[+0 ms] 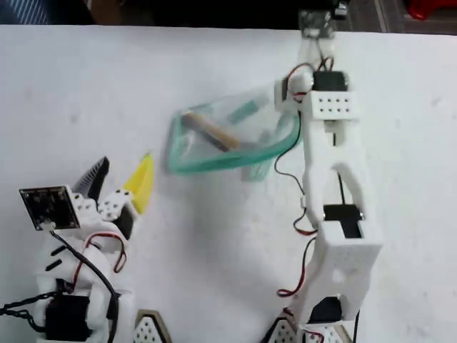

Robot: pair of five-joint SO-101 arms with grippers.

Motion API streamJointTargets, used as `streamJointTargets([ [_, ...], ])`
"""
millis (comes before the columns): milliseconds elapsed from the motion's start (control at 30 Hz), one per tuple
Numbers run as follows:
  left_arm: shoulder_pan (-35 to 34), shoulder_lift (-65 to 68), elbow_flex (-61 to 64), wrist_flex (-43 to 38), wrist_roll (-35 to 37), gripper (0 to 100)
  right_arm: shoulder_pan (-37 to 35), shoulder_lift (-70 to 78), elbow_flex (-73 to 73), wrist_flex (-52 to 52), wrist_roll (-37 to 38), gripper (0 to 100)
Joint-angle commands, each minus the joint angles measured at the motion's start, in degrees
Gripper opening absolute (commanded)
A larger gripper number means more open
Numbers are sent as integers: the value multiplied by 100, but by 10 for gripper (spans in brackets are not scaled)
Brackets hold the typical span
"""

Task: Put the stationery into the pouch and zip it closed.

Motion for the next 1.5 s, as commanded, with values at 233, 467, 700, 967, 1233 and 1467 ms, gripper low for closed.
streamJointTargets([
  [233,-22,48,-26,-176,70,275,-198,57,967,-927,-413,17],
  [467,251,48,246,-431,44,275,-198,92,958,-708,-448,182],
  [700,251,48,264,-431,-97,275,-66,-338,730,-251,-404,325],
  [967,259,57,229,-431,-800,47,690,-1895,-325,1182,-404,115],
  [1233,374,365,-993,695,-2330,21,769,-3002,-466,2053,352,23],
  [1467,92,3143,-3727,1670,-2470,21,488,-4954,-466,2624,413,17],
])
